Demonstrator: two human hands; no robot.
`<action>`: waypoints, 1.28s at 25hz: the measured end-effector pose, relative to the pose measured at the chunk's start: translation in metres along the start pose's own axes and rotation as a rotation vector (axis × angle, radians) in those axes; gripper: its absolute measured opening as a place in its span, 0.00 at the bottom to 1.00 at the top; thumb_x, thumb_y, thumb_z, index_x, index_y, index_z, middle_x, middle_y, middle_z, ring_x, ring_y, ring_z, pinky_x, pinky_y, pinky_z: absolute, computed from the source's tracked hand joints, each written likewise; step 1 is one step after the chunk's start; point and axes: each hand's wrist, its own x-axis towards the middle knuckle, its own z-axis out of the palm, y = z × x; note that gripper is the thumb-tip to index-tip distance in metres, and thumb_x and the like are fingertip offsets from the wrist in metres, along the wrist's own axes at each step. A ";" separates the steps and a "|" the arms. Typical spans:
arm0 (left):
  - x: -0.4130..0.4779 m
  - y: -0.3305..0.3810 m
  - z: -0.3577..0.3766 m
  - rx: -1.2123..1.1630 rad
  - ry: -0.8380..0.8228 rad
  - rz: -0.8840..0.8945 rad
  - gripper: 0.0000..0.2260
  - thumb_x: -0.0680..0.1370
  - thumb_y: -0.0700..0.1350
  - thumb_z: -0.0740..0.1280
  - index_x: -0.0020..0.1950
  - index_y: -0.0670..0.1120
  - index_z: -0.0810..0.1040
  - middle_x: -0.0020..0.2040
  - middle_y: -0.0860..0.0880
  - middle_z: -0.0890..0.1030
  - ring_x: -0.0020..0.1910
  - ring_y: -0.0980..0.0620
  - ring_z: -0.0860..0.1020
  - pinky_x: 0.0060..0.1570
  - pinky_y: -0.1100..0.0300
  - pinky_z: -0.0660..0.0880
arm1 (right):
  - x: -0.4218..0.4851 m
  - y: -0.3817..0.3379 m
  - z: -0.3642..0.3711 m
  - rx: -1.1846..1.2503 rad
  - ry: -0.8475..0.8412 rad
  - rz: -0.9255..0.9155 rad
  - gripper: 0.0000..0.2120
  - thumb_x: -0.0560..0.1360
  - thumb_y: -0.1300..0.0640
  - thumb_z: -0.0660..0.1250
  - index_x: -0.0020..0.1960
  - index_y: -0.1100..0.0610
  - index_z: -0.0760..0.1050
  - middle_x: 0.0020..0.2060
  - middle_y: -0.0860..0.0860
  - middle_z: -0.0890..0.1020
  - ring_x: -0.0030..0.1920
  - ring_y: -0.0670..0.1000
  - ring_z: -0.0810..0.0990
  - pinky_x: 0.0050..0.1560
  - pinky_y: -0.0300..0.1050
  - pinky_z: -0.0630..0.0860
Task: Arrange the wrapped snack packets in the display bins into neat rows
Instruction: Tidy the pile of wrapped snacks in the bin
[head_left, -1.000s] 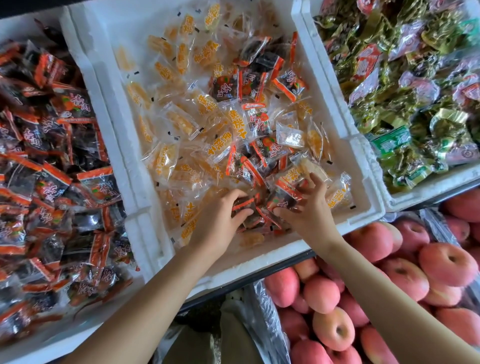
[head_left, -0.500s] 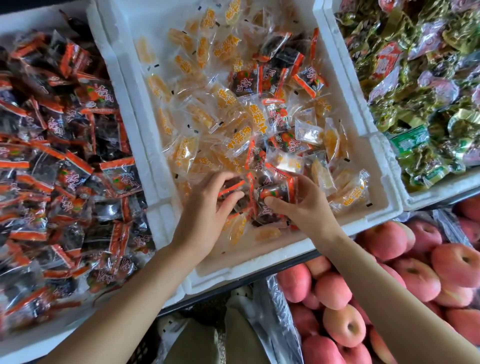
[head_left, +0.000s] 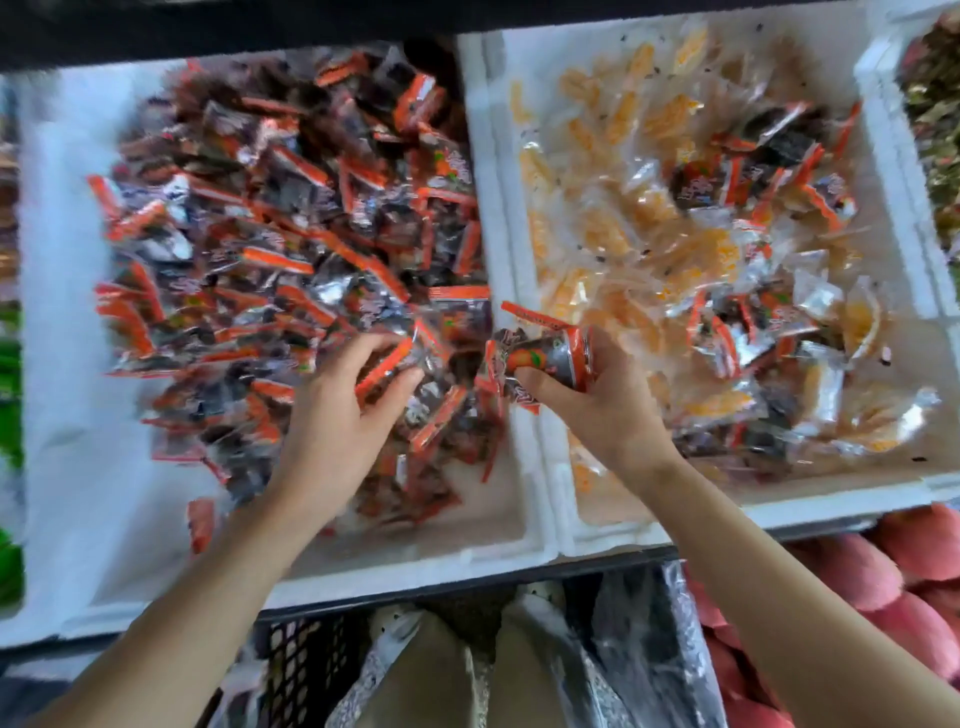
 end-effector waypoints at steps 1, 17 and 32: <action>-0.005 -0.017 -0.015 0.044 -0.009 -0.037 0.13 0.76 0.45 0.69 0.58 0.43 0.78 0.46 0.54 0.79 0.40 0.64 0.75 0.41 0.79 0.66 | 0.000 -0.003 0.020 -0.023 -0.014 -0.008 0.12 0.68 0.56 0.76 0.44 0.49 0.73 0.35 0.45 0.81 0.35 0.40 0.79 0.40 0.35 0.75; -0.013 -0.142 -0.077 0.583 -0.307 0.030 0.24 0.76 0.47 0.69 0.70 0.44 0.68 0.62 0.44 0.72 0.65 0.42 0.69 0.66 0.49 0.64 | 0.016 -0.011 0.170 -0.889 -0.241 -0.421 0.22 0.79 0.59 0.62 0.70 0.55 0.61 0.64 0.54 0.69 0.64 0.55 0.69 0.63 0.48 0.68; -0.017 -0.043 -0.001 0.384 -0.236 0.344 0.15 0.73 0.38 0.70 0.60 0.42 0.78 0.55 0.47 0.79 0.56 0.47 0.77 0.58 0.49 0.75 | -0.039 0.031 0.022 -0.906 -0.091 -0.576 0.15 0.79 0.53 0.55 0.62 0.56 0.71 0.55 0.51 0.75 0.51 0.53 0.78 0.46 0.44 0.77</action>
